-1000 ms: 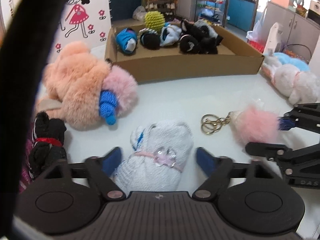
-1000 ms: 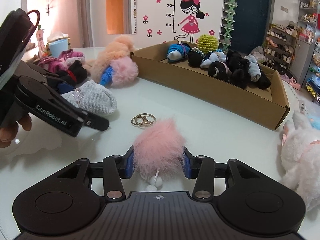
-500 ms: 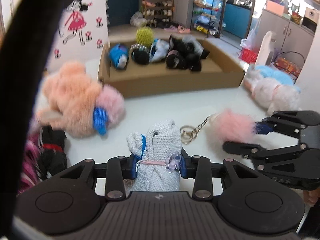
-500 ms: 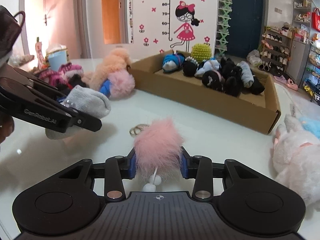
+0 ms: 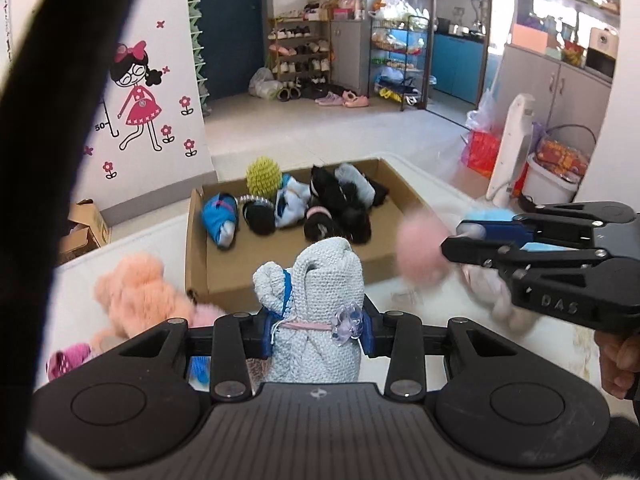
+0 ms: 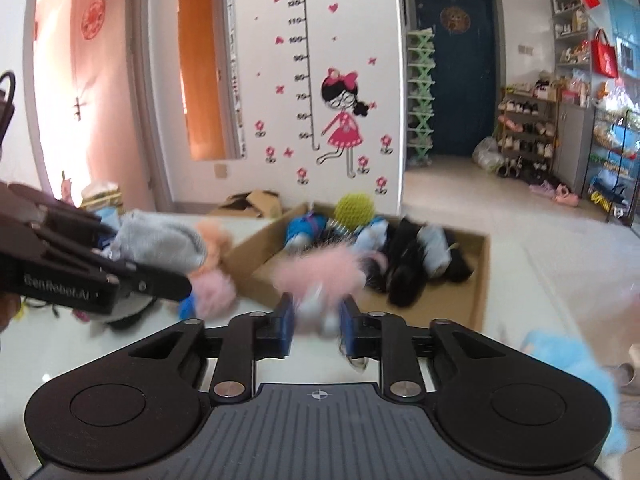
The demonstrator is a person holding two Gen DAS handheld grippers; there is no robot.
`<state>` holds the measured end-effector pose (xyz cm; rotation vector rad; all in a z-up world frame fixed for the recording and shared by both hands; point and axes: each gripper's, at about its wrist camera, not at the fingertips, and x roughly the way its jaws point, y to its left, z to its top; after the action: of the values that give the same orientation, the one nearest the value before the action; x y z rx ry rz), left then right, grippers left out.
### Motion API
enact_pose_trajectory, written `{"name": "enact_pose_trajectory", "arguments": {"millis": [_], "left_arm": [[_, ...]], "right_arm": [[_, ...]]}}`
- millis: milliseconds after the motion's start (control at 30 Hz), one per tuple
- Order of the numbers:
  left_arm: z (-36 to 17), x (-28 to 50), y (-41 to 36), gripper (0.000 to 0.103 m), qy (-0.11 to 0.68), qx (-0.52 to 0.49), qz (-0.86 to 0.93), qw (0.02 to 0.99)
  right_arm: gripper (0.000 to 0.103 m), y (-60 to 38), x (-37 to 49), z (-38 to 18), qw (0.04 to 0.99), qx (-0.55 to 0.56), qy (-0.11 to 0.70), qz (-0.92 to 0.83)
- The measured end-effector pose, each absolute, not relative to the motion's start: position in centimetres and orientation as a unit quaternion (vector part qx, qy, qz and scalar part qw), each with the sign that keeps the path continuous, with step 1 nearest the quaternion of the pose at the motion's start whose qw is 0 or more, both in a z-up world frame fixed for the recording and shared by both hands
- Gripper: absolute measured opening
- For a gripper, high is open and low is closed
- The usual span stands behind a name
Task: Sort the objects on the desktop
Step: 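Carry the white knit sock and pink pompom up over the cardboard box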
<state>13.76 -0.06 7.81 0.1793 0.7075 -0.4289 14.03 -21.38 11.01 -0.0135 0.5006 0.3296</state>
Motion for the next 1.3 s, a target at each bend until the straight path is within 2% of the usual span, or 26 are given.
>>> {"name": "enact_pose_trajectory", "arguments": {"millis": [167, 433, 500, 533, 567, 600, 833, 1067, 1133, 1167, 1267, 1300], "left_arm": [[7.3, 15.5, 0.2, 0.036, 0.35, 0.061, -0.205, 0.912], [5.6, 15.1, 1.1, 0.036, 0.369, 0.058, -0.201, 0.906], [5.5, 15.1, 1.3, 0.036, 0.372, 0.053, -0.202, 0.904], [5.4, 15.0, 1.5, 0.036, 0.373, 0.051, -0.203, 0.904], [5.4, 14.9, 1.6, 0.036, 0.373, 0.052, -0.202, 0.904], [5.3, 14.8, 1.6, 0.036, 0.373, 0.053, -0.201, 0.904], [4.6, 14.6, 2.2, 0.036, 0.381, 0.052, -0.2, 0.901], [4.3, 14.3, 2.5, 0.036, 0.383, 0.053, -0.2, 0.9], [4.2, 14.2, 2.6, 0.037, 0.385, 0.054, -0.198, 0.9], [4.1, 14.2, 2.6, 0.037, 0.385, 0.054, -0.198, 0.9], [4.1, 14.0, 2.9, 0.037, 0.386, 0.051, -0.195, 0.9], [4.1, 13.9, 3.0, 0.037, 0.387, 0.049, -0.196, 0.9]], "right_arm": [[0.025, -22.7, 17.0, 11.2, 0.952, -0.001, 0.265, 0.153], [0.026, -22.8, 18.6, 4.5, 0.933, -0.031, 0.327, 0.145], [0.032, -22.4, 18.9, 3.7, 0.933, -0.047, 0.328, 0.144], [0.039, -22.4, 19.2, 3.4, 0.931, -0.046, 0.331, 0.15], [0.052, -22.4, 19.5, 3.2, 0.932, -0.046, 0.327, 0.153], [0.054, -22.5, 19.7, 3.1, 0.931, -0.049, 0.326, 0.155], [0.056, -22.2, 22.0, 1.9, 0.921, -0.08, 0.346, 0.161], [0.063, -21.6, 23.7, -0.4, 0.909, -0.084, 0.374, 0.163], [0.062, -21.6, 23.7, -0.5, 0.911, -0.071, 0.371, 0.165], [0.053, -21.5, 23.7, -0.5, 0.912, -0.069, 0.371, 0.161], [0.041, -21.6, 23.3, -0.2, 0.91, -0.048, 0.376, 0.169], [0.041, -21.6, 23.2, -0.1, 0.909, -0.042, 0.378, 0.171]]}}
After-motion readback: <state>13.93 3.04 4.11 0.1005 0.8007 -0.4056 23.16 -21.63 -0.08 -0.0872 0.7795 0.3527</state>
